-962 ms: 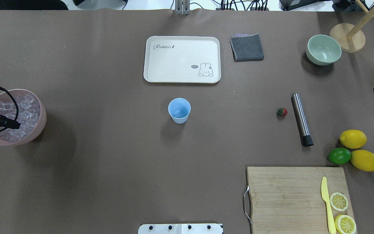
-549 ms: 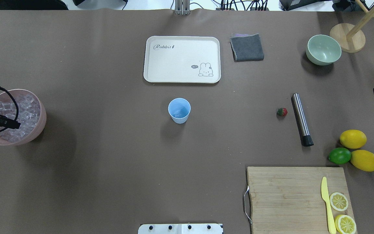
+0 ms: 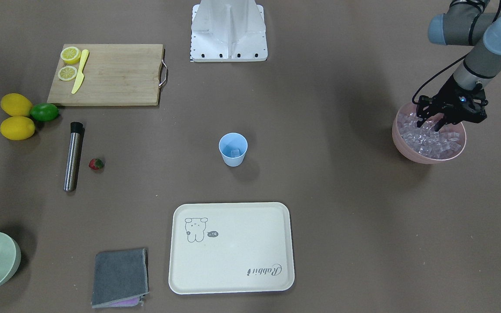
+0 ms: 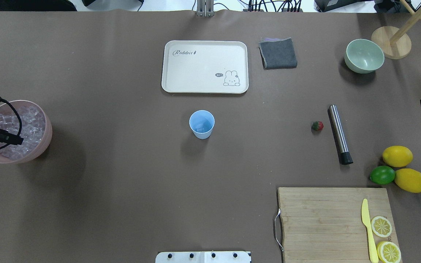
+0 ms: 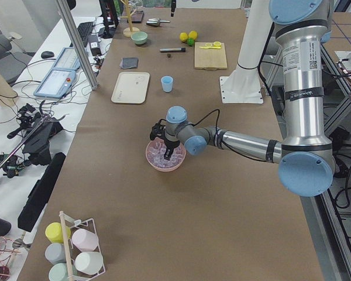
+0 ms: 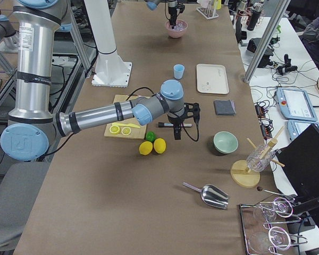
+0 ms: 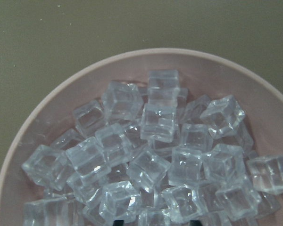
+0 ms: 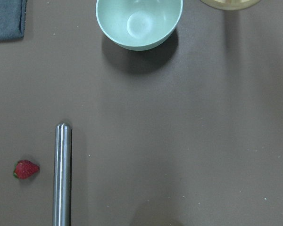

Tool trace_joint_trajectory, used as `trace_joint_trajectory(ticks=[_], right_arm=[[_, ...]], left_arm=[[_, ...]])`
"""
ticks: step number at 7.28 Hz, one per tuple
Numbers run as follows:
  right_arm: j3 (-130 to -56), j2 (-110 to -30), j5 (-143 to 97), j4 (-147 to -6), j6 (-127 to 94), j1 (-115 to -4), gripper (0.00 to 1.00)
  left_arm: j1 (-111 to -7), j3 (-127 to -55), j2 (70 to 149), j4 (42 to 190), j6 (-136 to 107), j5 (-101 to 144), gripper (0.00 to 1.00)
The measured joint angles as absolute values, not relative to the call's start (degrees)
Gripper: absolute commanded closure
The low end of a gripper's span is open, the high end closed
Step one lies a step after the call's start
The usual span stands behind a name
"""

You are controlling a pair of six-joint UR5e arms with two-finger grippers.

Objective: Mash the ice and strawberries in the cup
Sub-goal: 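Close the left gripper on another ice cube in the bowl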

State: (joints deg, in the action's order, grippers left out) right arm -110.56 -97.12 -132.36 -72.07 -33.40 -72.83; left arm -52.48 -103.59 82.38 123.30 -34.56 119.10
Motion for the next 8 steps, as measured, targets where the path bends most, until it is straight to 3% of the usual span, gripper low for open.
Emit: trace_joint_trajectory(ticks=[5, 6, 8], right_arm=[[-110.5, -97.1, -132.4, -72.1, -33.4, -72.8, 0.0], [-110.5, -97.1, -132.4, -72.1, -33.4, -72.7, 0.0], [-110.5, -97.1, -132.4, -72.1, -33.4, -72.7, 0.0]], left_arm=[[-51.8, -103.9, 82.3, 123.3, -34.8, 119.0, 0.44], [-51.7, -103.8, 82.3, 123.3, -34.8, 119.0, 0.52], [-51.4, -103.8, 82.2, 123.3, -34.7, 119.0, 0.55]])
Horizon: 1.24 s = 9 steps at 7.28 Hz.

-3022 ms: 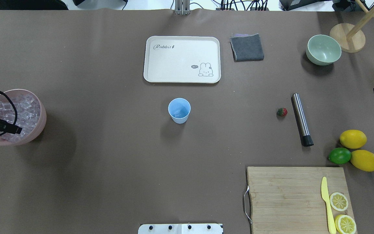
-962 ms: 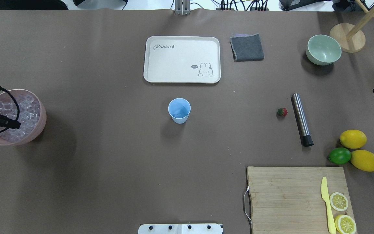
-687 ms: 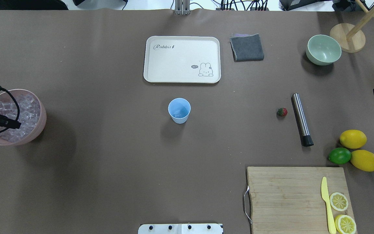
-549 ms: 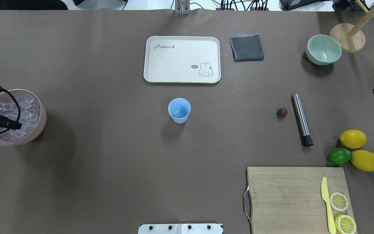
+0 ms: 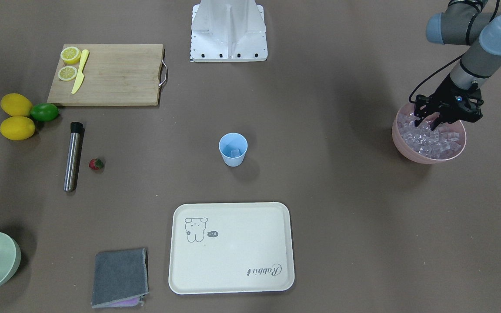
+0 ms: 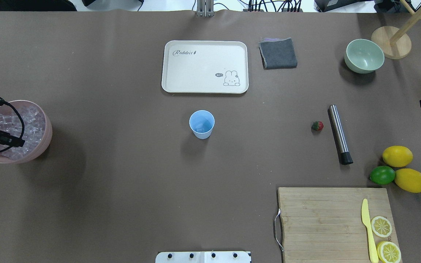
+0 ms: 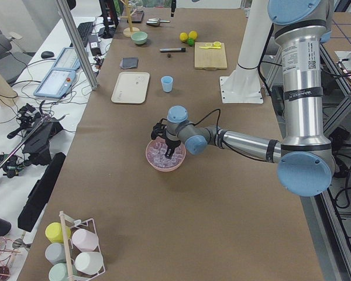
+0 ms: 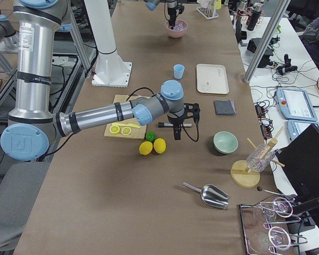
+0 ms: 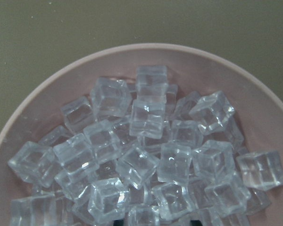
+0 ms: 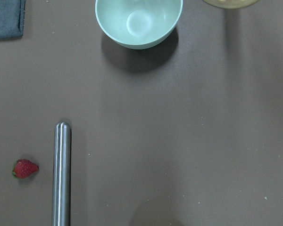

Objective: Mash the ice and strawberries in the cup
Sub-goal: 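Close the left gripper on another ice cube in the bowl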

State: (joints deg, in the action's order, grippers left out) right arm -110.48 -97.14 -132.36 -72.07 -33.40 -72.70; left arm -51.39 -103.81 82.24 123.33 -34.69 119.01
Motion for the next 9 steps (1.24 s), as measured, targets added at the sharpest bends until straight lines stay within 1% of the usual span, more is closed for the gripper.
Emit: trace_joint_trajectory(ticks=[5, 8, 9], right_arm=[[-110.5, -97.1, -132.4, -72.1, -33.4, -72.7, 0.0], [-110.5, -97.1, -132.4, -72.1, -33.4, -72.7, 0.0], [-110.5, -97.1, -132.5, -72.1, -33.4, -72.7, 0.0]], left_arm=[[-51.0, -103.9, 81.9, 123.4, -34.2, 118.9, 0.55], [-51.0, -103.9, 81.8, 123.4, -34.1, 118.9, 0.59], [-51.0, -103.9, 81.7, 123.4, -34.1, 118.9, 0.64]])
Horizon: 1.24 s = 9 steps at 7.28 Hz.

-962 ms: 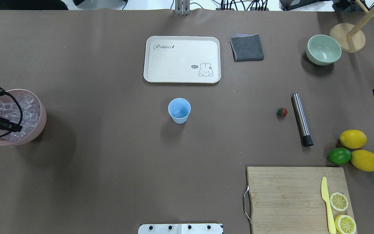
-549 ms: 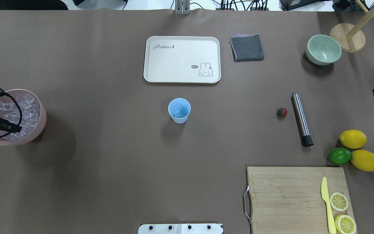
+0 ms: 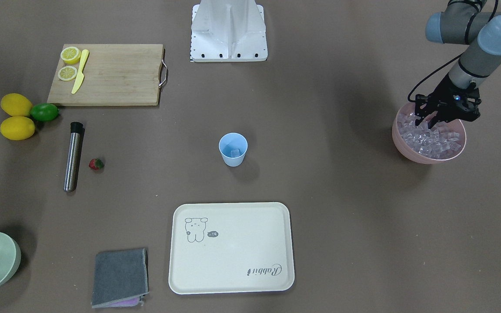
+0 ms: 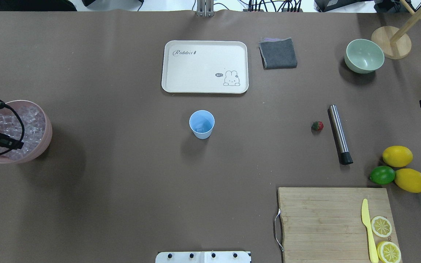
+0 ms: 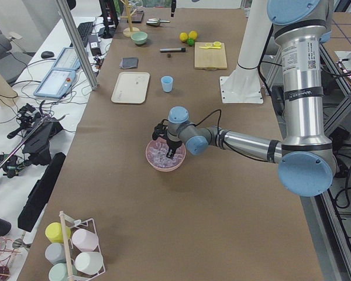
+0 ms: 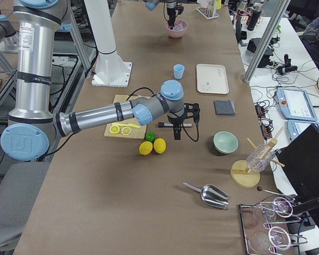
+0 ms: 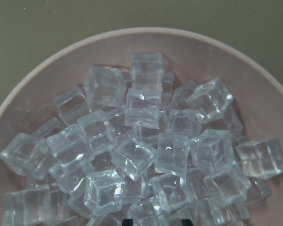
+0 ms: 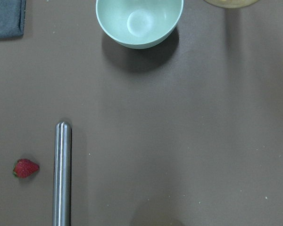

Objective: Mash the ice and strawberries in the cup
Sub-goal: 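Close the left gripper on another ice cube in the bowl, then lift the ice cube with the left gripper and carry it over the blue cup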

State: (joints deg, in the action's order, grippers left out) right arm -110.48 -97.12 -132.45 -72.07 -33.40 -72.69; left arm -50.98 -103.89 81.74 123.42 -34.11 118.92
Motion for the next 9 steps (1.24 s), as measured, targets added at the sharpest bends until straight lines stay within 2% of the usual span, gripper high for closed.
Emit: trace_joint_trajectory(ticks=[2, 3, 9], right_arm=[[-110.5, -97.1, -132.5, -72.1, -33.4, -72.7, 0.0], [-110.5, -97.1, -132.5, -72.1, -33.4, -72.7, 0.0], [-110.7, -97.1, -132.5, -72.0, -33.4, -72.7, 0.0]], left_arm=[[-51.0, -103.9, 81.7, 123.5, -34.1, 118.9, 0.94], [-51.0, -103.9, 81.8, 123.5, -33.9, 119.0, 1.0], [-52.7, -106.7, 81.8, 122.8, -30.7, 123.0, 1.0]])
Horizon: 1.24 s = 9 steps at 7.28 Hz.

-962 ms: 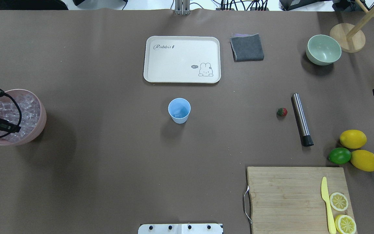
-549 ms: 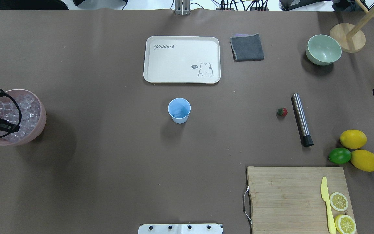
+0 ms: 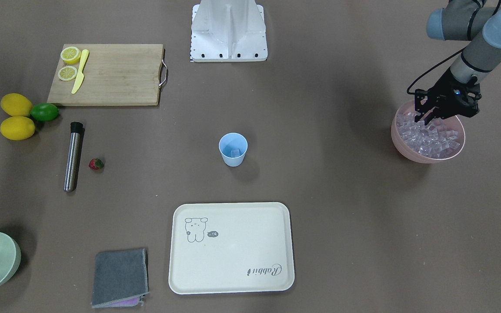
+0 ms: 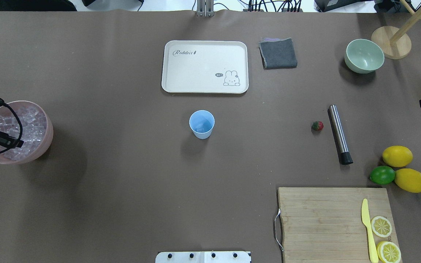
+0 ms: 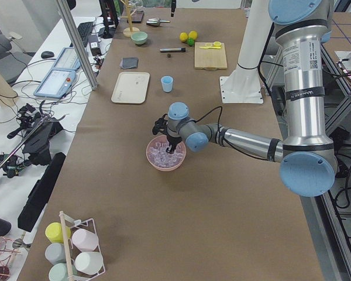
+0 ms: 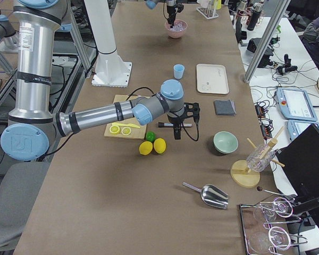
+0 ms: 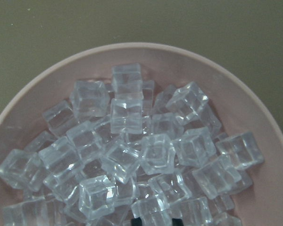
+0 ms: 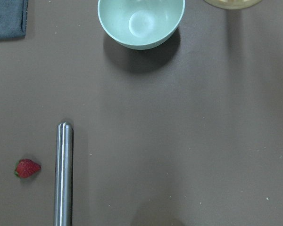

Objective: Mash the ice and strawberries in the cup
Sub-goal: 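Lift the ice cube with the left gripper and carry it over the blue cup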

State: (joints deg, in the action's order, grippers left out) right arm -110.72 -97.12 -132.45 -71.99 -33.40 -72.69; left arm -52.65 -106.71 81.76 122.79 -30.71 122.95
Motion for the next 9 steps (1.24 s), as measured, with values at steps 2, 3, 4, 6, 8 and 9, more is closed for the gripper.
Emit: trace_joint_trajectory(ticks=[2, 3, 4, 6, 8, 9], right_arm=[[-110.8, -97.1, -132.5, -72.0, -33.4, -72.7, 0.0], [-110.9, -97.1, -132.5, -72.0, -33.4, -72.7, 0.0], [-110.9, -97.1, -132.5, -72.0, -33.4, -72.7, 0.0], [-110.9, -97.1, -132.5, -72.0, -33.4, -72.7, 0.0], [-110.9, -97.1, -132.5, -72.0, -33.4, -72.7, 0.0], [-110.9, -97.1, -132.5, -72.0, -33.4, -72.7, 0.0]], left_arm=[[-54.3, -108.5, 82.1, 122.4, -30.9, 125.6, 1.0], [-54.6, -108.9, 83.0, 122.3, -31.2, 126.1, 1.0], [-54.7, -109.1, 84.3, 122.2, -31.7, 126.3, 1.0], [-54.6, -109.1, 88.0, 122.2, -36.9, 126.4, 1.0], [-53.4, -109.0, 94.3, 122.3, -47.7, 126.3, 1.0], [-51.4, -108.6, 97.6, 122.3, -54.1, 125.8, 1.0]])
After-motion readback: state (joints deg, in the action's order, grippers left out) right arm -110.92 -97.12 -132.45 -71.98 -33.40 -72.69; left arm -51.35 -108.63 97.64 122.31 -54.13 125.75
